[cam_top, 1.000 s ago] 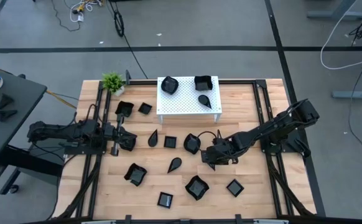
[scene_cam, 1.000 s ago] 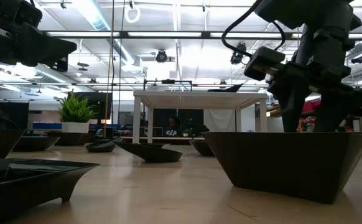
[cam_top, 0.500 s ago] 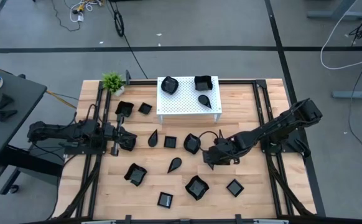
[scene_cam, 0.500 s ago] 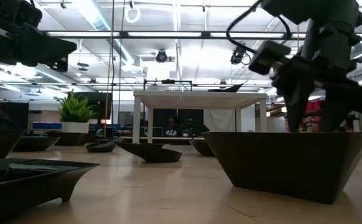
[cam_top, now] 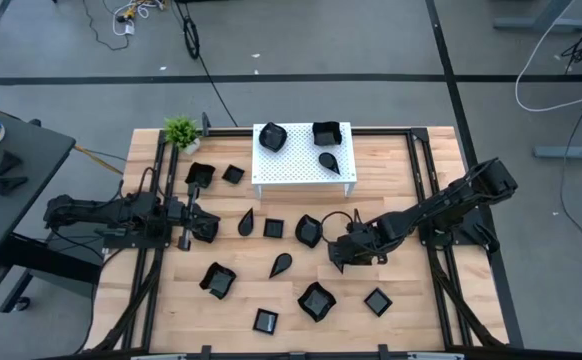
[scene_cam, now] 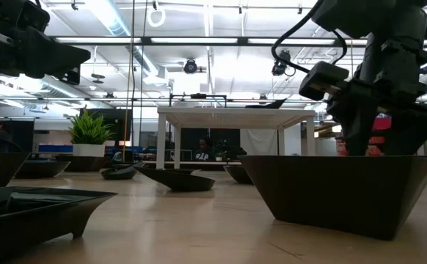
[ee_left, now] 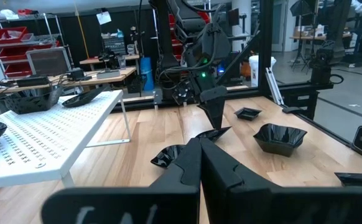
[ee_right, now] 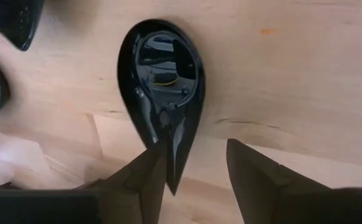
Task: Pick & Place Mini shaped plates
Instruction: Stack the drop-shaped plate on top of the drop-shaped plate on the shelf
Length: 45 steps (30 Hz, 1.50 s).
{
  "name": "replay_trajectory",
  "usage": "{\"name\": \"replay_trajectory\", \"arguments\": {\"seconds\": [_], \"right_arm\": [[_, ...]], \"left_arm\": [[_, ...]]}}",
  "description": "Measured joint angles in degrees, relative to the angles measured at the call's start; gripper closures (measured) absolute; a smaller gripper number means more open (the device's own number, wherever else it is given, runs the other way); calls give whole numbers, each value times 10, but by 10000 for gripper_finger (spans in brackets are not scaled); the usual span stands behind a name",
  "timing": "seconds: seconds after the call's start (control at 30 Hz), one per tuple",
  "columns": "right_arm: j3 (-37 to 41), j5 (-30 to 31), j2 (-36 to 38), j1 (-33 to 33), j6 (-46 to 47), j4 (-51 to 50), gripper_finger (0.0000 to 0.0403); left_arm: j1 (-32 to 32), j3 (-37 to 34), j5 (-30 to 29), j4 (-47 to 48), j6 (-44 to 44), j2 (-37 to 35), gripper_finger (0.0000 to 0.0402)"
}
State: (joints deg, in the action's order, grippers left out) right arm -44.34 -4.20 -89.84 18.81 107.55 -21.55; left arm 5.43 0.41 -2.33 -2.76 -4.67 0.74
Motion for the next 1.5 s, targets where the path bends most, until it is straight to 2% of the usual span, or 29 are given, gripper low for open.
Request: {"name": "replay_trajectory", "arguments": {"seconds": [0.73,1.23,1.5], "right_arm": [[0,3,-18,-12,4,18,236],[0,1,-17,-12,13,18,341],[0,2,-17,-12,9,18,374]], "left_arm": [[0,0,0,0,0,0,399],[0,0,0,0,0,0,399],[0,0,0,0,0,0,399]]}}
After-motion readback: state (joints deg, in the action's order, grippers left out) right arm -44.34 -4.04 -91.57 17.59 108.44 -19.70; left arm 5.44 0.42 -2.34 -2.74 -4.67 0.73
